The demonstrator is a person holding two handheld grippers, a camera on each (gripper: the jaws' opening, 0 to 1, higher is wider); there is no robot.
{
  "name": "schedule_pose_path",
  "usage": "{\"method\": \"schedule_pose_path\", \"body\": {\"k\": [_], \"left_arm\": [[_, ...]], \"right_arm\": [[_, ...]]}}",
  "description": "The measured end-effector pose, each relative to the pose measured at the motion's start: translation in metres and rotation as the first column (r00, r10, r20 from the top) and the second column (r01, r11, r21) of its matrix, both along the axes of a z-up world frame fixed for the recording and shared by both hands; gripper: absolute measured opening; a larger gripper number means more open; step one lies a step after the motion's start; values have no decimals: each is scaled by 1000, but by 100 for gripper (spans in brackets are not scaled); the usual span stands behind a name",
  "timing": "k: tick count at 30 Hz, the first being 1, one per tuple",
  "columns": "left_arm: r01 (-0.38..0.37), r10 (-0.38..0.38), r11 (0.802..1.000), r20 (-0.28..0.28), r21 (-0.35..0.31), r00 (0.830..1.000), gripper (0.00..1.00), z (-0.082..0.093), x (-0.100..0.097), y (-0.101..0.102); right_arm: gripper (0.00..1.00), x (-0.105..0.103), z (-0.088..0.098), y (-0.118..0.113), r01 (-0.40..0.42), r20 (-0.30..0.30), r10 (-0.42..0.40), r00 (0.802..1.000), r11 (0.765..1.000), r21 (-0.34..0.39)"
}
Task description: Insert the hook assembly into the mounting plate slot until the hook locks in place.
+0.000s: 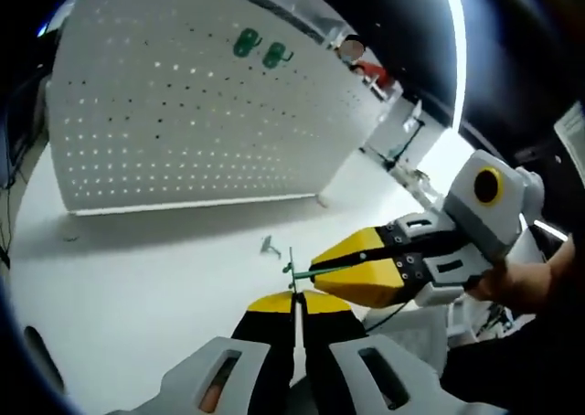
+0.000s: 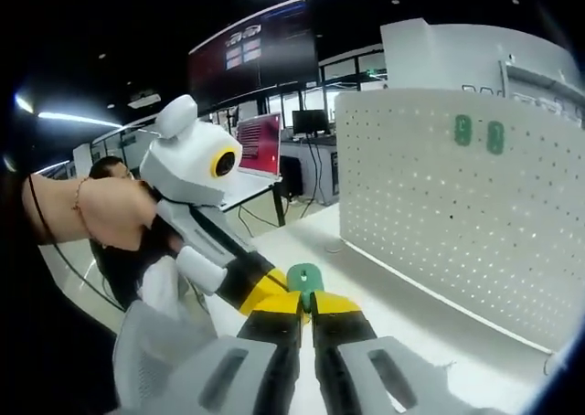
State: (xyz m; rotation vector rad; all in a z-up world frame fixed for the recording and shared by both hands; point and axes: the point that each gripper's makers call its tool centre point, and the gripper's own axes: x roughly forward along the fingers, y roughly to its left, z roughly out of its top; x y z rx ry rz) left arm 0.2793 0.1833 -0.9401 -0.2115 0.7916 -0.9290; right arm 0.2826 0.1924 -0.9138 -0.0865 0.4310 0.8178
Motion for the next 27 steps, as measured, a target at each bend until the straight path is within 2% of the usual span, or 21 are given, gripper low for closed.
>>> {"method": "schedule_pose_path", "body": {"k": [3, 9, 11, 13, 17, 19, 22, 24, 27], "left_arm": [[5, -5, 1000, 14, -5, 1000, 2, 2, 0, 0], [9, -8, 1000, 49, -19, 999, 2, 8, 2, 0], [-3, 1, 1000, 96, 20, 995, 11, 8, 6, 4], [-11, 8, 999, 98, 30, 995, 24, 7, 7, 6], [-13, 9, 1000, 134, 28, 991, 28, 12, 8, 8], [-29, 25, 999, 150, 25, 988, 37, 14, 11, 9], [-63, 63, 998, 229, -7, 971, 48, 27, 20, 10], [-73, 77, 997, 260, -24, 963, 54, 34, 21, 10], [-80, 87, 996, 287, -34, 954, 63, 40, 23, 11]], "right_arm": [[0, 1, 2, -2, 9, -9, -9, 1000, 1000, 18], [0, 6, 8, -7, 59, -59, -53, 997, 993, 104], [0, 8, 11, -8, 71, -60, -64, 996, 990, 118], [0, 10, 14, -11, 90, -67, -81, 994, 986, 142], [0, 14, 19, -16, 133, -90, -117, 989, 972, 192], [0, 16, 22, -19, 151, -98, -133, 986, 966, 211], [0, 20, 28, -22, 180, -104, -159, 982, 953, 242], [0, 23, 31, -24, 194, -104, -173, 979, 947, 255], [0, 27, 31, -27, 213, -82, -200, 976, 953, 217]]}}
